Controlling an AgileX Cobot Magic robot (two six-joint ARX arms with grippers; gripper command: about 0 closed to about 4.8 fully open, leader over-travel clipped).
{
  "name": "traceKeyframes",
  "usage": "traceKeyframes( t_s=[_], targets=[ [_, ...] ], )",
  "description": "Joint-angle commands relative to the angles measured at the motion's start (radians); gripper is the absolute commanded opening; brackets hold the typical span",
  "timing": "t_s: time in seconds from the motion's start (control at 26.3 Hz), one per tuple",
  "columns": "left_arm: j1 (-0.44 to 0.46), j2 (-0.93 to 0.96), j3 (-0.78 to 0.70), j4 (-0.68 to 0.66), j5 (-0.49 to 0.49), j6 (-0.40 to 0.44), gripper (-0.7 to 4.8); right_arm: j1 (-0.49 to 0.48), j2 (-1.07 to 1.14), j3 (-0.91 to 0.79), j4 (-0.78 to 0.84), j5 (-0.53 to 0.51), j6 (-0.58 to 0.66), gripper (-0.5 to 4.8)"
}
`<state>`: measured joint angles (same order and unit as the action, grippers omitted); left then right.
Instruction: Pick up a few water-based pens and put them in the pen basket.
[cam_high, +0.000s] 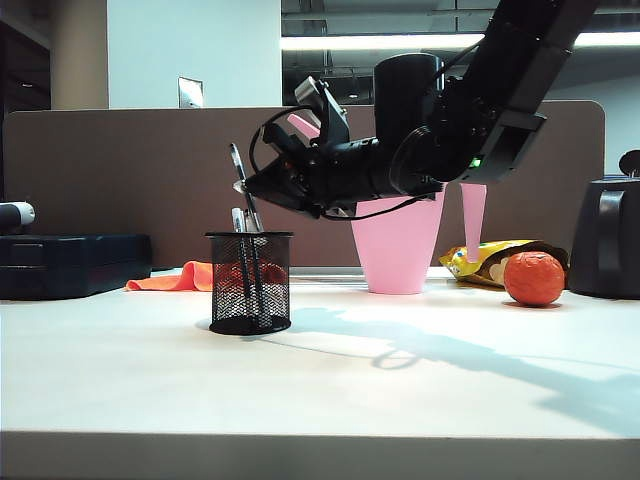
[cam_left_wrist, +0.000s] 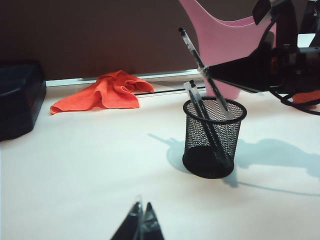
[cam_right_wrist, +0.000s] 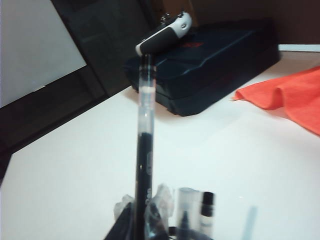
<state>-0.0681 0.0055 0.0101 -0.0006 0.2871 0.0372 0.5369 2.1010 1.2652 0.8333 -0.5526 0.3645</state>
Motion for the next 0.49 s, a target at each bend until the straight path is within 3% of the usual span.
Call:
traceKeyframes(
  t_s=[0.04, 0.23, 0.3, 0.49],
  targets=[
    [0.001, 0.001, 0.003, 0.009, 0.003, 0.007, -0.05, 0.0, -0.006, 0.003, 0.015, 0.004, 0.001, -0.07],
    [0.001, 0.001, 0.003, 0.009, 0.004, 0.007, -0.05, 0.002, -0.006, 0.003, 0.014, 0.003, 0.001, 0.05],
    [0.001, 0.001, 0.003, 0.009, 0.003, 0.007, -0.05, 0.002, -0.006, 0.003, 0.014, 0.003, 0.002, 0.62],
    [0.001, 0.001, 0.003, 0.009, 0.003, 0.007, -0.05, 0.002, -0.006, 0.003, 0.014, 0.0, 0.002, 0.65]
  ],
)
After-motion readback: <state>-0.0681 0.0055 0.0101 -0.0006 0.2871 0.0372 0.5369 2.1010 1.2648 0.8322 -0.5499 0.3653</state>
